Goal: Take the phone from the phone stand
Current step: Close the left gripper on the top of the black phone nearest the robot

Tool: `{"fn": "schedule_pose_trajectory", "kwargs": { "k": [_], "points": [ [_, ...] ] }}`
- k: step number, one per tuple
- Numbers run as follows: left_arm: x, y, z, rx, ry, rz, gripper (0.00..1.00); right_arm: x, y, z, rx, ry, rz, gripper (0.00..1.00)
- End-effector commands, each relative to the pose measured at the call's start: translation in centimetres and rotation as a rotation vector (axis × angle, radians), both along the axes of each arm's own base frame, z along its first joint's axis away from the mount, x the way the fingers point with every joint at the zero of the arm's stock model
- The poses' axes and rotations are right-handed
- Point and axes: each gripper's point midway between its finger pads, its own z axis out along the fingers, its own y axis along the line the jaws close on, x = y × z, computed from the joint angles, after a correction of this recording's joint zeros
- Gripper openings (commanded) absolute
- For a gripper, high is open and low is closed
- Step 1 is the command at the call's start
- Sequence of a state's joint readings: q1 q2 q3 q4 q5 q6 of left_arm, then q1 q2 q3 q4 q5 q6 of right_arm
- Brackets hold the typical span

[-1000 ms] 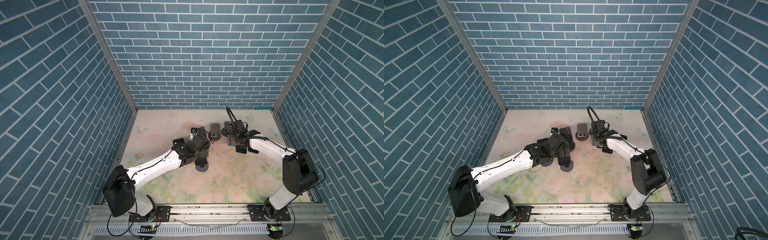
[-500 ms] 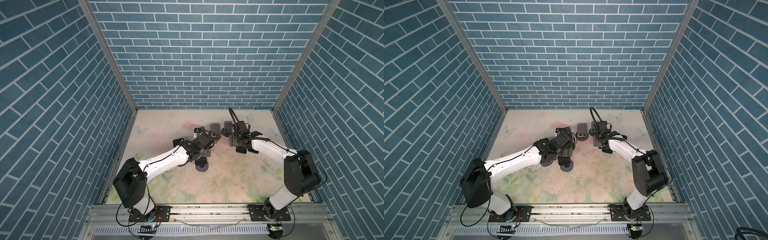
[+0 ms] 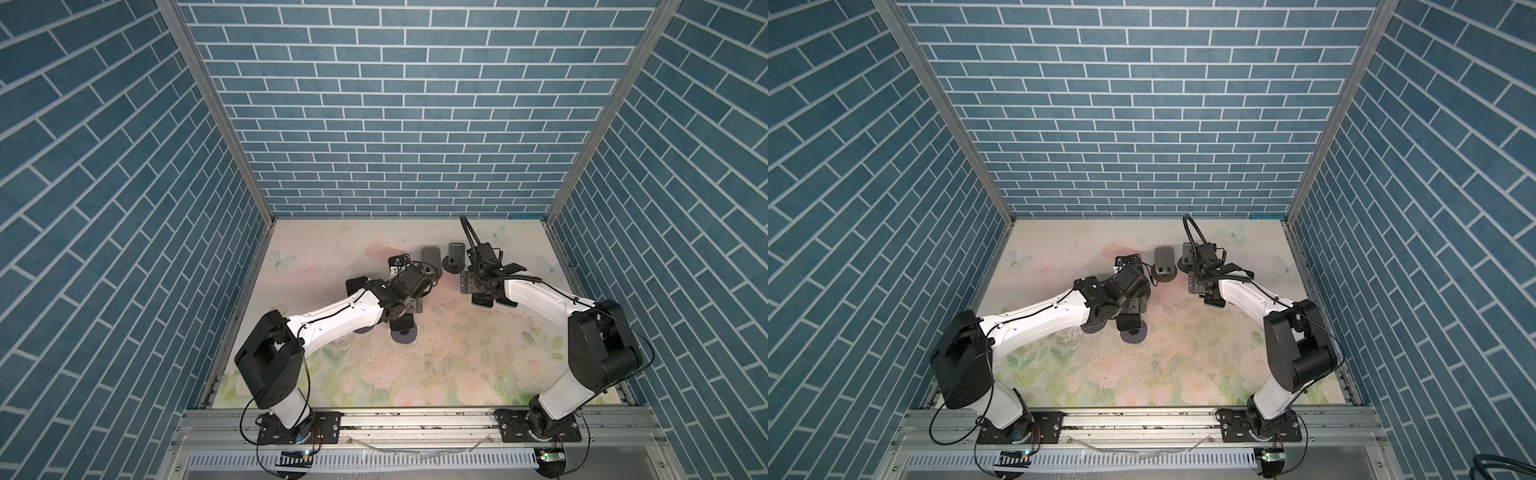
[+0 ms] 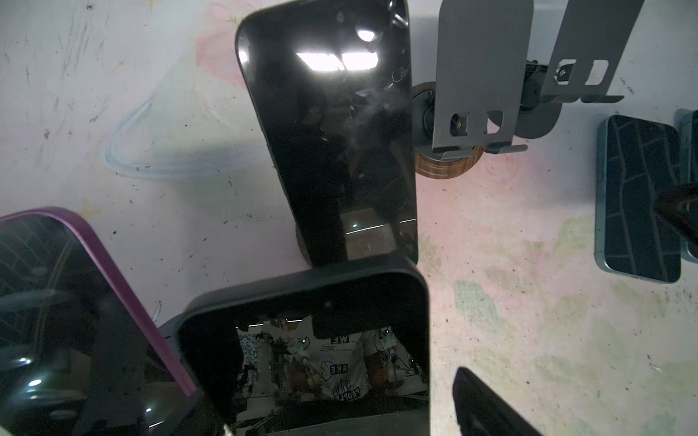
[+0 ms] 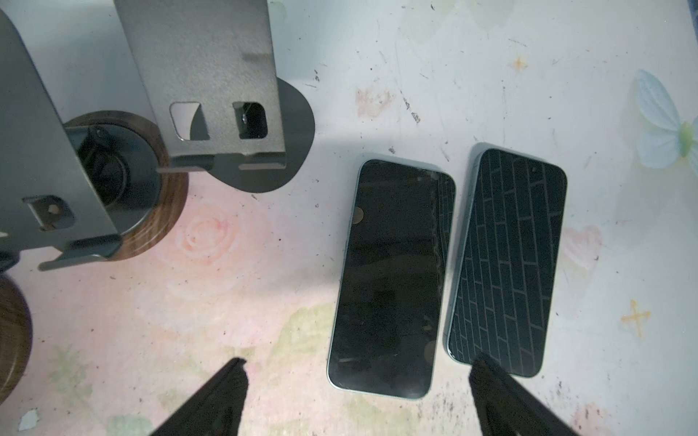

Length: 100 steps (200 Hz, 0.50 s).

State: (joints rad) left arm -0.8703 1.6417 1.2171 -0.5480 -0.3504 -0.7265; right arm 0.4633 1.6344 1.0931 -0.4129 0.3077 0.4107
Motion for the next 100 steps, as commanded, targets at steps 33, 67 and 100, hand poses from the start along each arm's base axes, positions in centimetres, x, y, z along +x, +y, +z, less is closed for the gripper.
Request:
{"fn": "schedule_pose_trajectory", "kwargs": {
  "k": [33,67,100],
  "points": [
    [0.35,-0.79,-0.26,-0.007,0.004,0.003,0.85,-0.62,-0.72,-0.55,-0.013,0.014,0.01,0.93],
    [0.46,-0.86,-0.22,-0.009,-0.001,0.003,0.8,-0.75,-0.93,-0.56,-0.014,0.015,0.006,0.93],
    [0.38,-0.85,-0.25,-0.011,-0.002,-0.005,0.69,-0.91,-1.08,-0.65,-0.012,0.017,0.0,0.93]
  ]
}}
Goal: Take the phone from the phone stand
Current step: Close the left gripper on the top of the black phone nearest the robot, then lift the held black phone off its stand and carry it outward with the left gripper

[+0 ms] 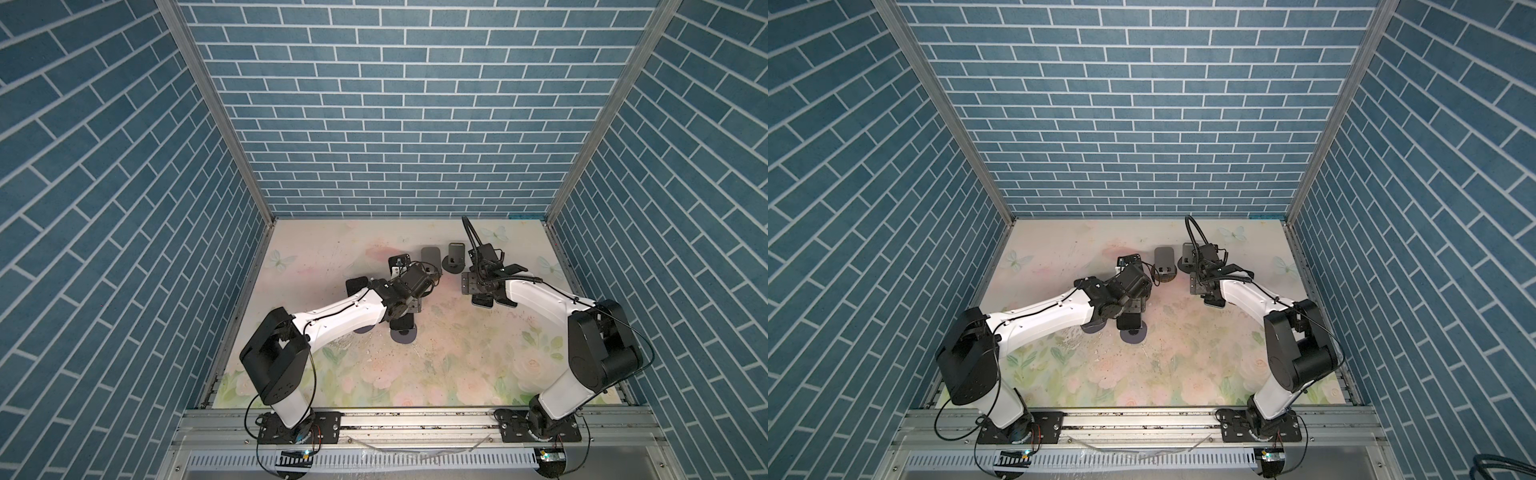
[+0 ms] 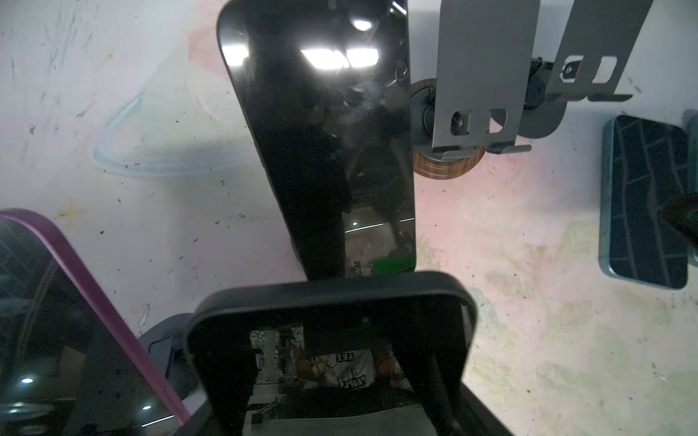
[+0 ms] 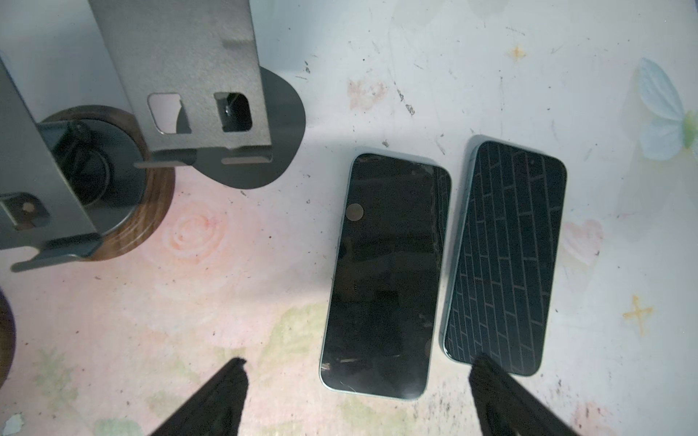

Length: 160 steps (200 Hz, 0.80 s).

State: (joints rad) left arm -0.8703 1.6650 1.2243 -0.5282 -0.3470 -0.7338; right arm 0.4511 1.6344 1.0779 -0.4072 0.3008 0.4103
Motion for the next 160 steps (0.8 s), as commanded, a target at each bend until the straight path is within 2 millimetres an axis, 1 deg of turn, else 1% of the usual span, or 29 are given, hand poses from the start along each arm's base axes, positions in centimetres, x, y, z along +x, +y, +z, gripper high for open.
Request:
{"fn": "schedule_pose_trajectory", "kwargs": {
  "k": [1,23,45,77,135,160],
  "points": [
    [0.0,-0.3,0.2,-0.001,-0.002,-0.009,0.69,-0.7,-0.6,-0.2,-0.012,0.006,0.007,0.93],
    [0.0,-0.4,0.3,-0.006,-0.011,-0.016,0.63,-0.8,-0.6,-0.2,-0.008,0.007,0.005,0.93],
    [0.0,-0.4,0.9,-0.019,-0.033,-0.03,0.61,-0.9,-0.7,-0.2,-0.008,0.008,0.003,0.93],
    [0.0,-0.4,2.6,-0.052,-0.082,-0.051,0.58,-0.9,-0.7,-0.1,-0.007,0.009,0.003,0.93],
    [-0.1,1.7,5.5,-0.042,-0.18,-0.029,0.58,-0.6,-0.3,0.2,0.007,0.007,0.002,0.93],
    [-0.3,3.1,6.7,-0.019,-0.223,-0.009,0.58,-0.5,-0.1,0.3,0.021,0.007,-0.002,0.93]
  ]
}}
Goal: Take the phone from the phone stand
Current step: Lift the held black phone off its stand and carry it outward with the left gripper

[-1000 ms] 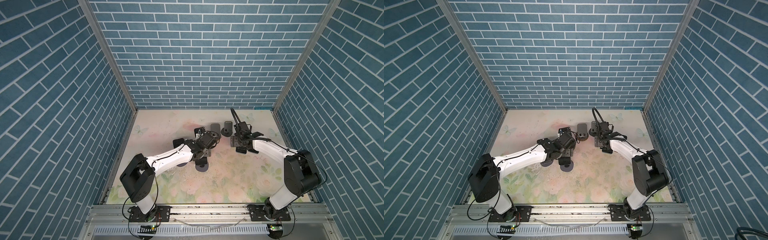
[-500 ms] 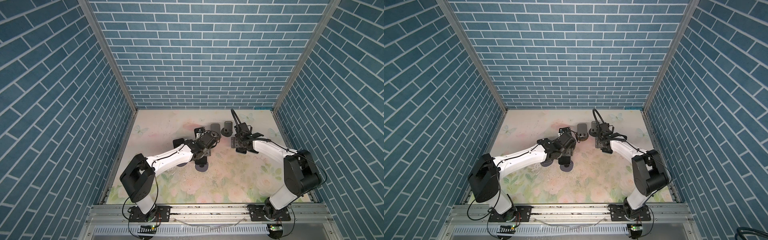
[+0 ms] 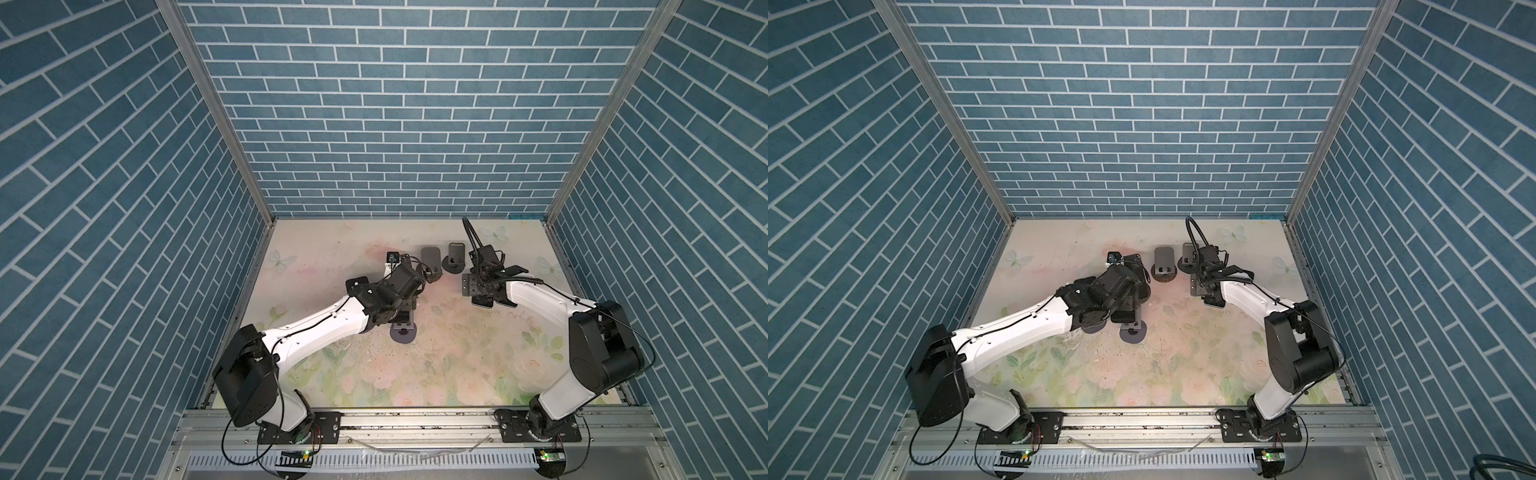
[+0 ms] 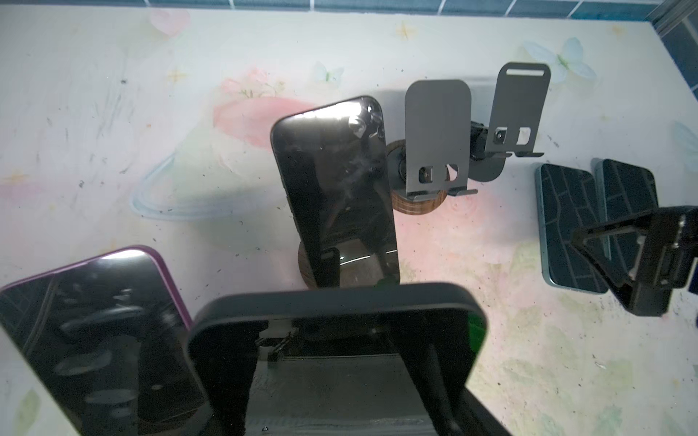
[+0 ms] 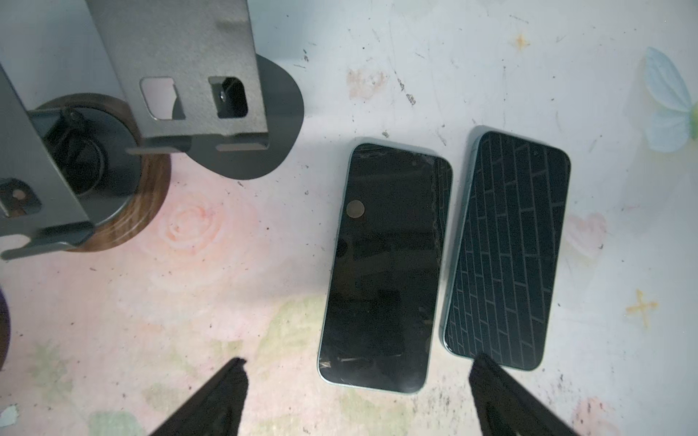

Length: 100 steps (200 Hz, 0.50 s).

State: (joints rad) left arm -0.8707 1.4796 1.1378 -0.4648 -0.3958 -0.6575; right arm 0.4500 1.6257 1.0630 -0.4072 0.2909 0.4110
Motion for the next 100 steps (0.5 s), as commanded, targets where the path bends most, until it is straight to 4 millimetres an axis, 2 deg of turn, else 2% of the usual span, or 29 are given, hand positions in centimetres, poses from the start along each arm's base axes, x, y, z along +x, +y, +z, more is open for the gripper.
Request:
{"fn": "schedule_pose_trajectory", "kwargs": {
  "k": [1,40,100],
  "points": [
    [0.2,1.4,1.8,0.03,-0.079,0.026,0.58,-0.1,0.0,0.5,0.015,-0.002,-0.005,0.93],
    [-0.2,4.6,3.6,0.1,-0.149,0.084,0.59,0.0,0.2,0.4,0.024,0.007,-0.005,0.93],
    [-1.0,10.5,4.8,0.146,-0.183,0.207,0.59,0.3,0.5,0.7,0.04,0.005,-0.009,0.93]
  ]
}}
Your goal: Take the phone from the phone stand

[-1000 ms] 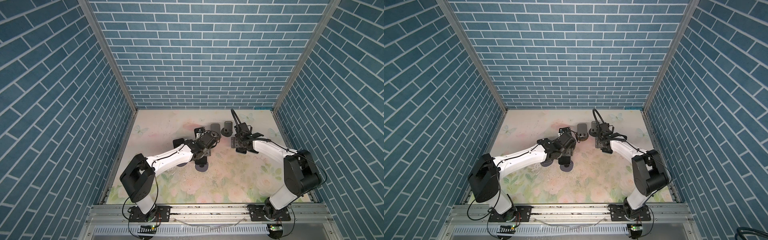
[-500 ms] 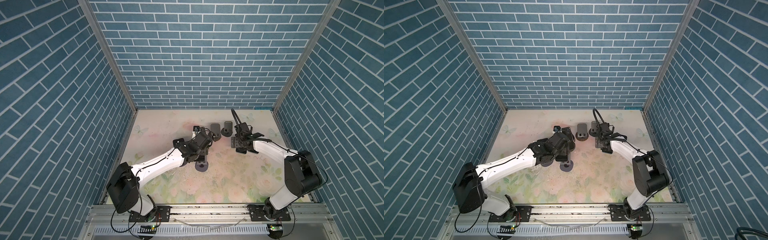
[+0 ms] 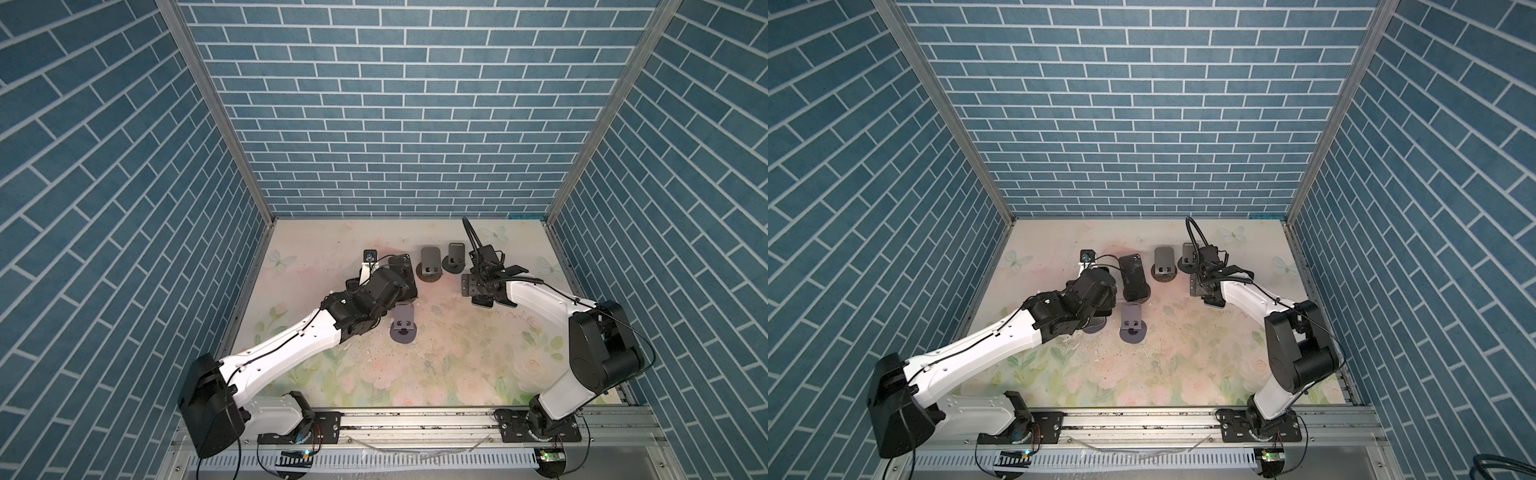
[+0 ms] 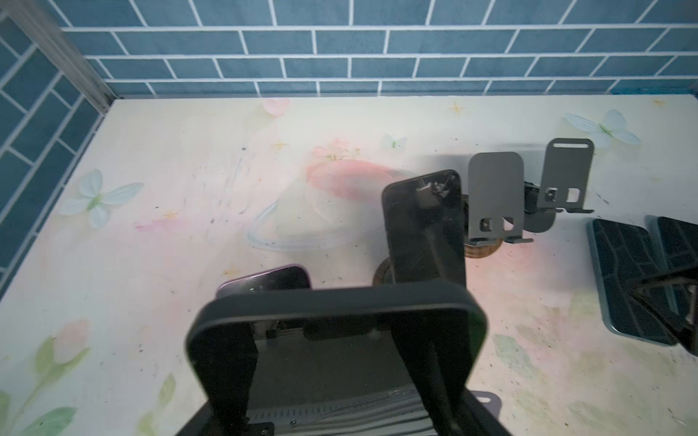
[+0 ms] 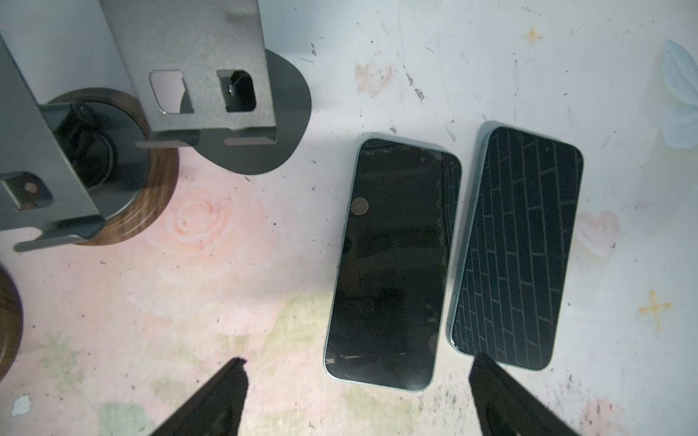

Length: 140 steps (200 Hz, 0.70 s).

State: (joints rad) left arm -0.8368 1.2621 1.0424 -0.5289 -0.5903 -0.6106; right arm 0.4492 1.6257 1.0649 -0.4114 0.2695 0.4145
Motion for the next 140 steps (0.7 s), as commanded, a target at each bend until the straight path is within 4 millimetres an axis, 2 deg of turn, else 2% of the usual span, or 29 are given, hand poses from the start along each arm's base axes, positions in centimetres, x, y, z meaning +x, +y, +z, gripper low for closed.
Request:
{"fn": "schedule_pose_trajectory", "kwargs": {
  "k": [1,66,85,140],
  "points": [
    [-0.2,3.5,0.8,0.054,-0.031,0.082,0.59,0.5,0.2,0.8,0.023,-0.006,-0.016,0.93],
    [-2.0,9.9,0.9,0.039,-0.039,0.227,0.59,0.9,0.7,1.1,0.041,-0.006,-0.019,0.93],
    [-2.4,11.5,0.2,0.05,-0.028,0.266,0.59,1.0,0.9,1.3,0.052,-0.008,-0.018,0.93],
    [-2.4,14.0,-2.7,0.061,0.047,0.325,0.59,1.5,1.8,1.8,0.095,-0.01,-0.01,0.93]
  ]
}}
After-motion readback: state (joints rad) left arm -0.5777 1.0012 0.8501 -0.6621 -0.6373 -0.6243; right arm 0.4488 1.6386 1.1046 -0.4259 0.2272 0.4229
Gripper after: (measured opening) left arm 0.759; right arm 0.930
